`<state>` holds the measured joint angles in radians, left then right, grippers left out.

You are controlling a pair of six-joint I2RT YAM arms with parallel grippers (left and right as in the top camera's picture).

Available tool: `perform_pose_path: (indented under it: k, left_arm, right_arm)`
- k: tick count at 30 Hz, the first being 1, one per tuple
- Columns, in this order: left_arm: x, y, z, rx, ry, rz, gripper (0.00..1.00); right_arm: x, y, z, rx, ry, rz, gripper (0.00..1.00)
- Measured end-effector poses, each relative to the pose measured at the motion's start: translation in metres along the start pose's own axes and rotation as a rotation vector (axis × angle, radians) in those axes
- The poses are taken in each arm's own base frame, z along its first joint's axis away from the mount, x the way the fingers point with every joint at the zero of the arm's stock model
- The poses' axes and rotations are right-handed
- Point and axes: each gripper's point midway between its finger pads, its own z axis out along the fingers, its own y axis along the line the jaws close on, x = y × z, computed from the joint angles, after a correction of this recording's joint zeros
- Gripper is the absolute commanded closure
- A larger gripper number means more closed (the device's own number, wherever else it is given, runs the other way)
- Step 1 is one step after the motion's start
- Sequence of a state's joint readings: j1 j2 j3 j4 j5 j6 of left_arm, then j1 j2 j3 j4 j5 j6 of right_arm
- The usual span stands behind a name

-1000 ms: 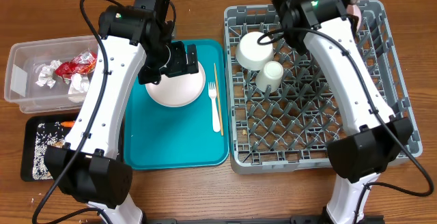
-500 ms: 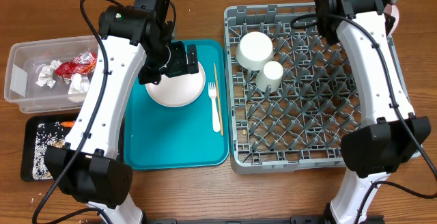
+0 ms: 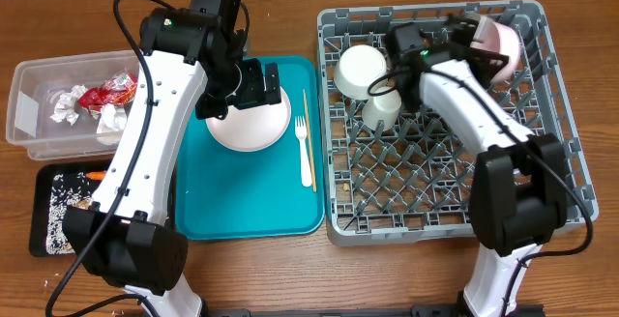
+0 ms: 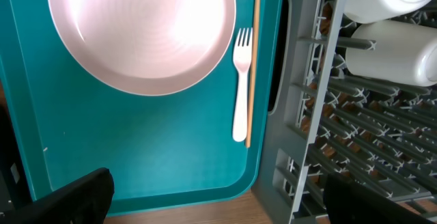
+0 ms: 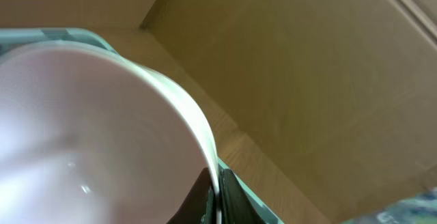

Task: Sort waste into correct bins and load items into the dishwasher
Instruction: 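Carry the pink bowl with the right gripper to the rack's right side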

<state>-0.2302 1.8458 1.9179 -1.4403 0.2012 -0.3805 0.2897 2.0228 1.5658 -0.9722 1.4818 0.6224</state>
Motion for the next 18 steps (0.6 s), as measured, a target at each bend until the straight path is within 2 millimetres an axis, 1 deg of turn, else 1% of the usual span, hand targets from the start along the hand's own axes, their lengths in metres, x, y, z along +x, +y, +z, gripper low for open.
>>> perform_pose_path:
  k: [3,5,10,18]
  left_arm:
    - [0.000,0.000,0.000,0.000,0.000,0.000,0.00]
    - [0.000,0.000,0.000,0.000,0.000,0.000,0.00]
    - [0.000,0.000,0.000,0.000,0.000,0.002,0.00]
    - [0.000,0.000,0.000,0.000,0.000,0.002,0.00]
  right_arm:
    - [-0.003,0.012,-0.010,-0.004,-0.043,-0.042,0.96]
    - [-0.005,0.016,-0.013,0.000,-0.058,-0.089,0.96]
    - [-0.007,0.015,-0.011,0.016,-0.062,-0.205,0.96]
    - [-0.006,0.012,-0.004,0.033,-0.048,-0.262,0.96]
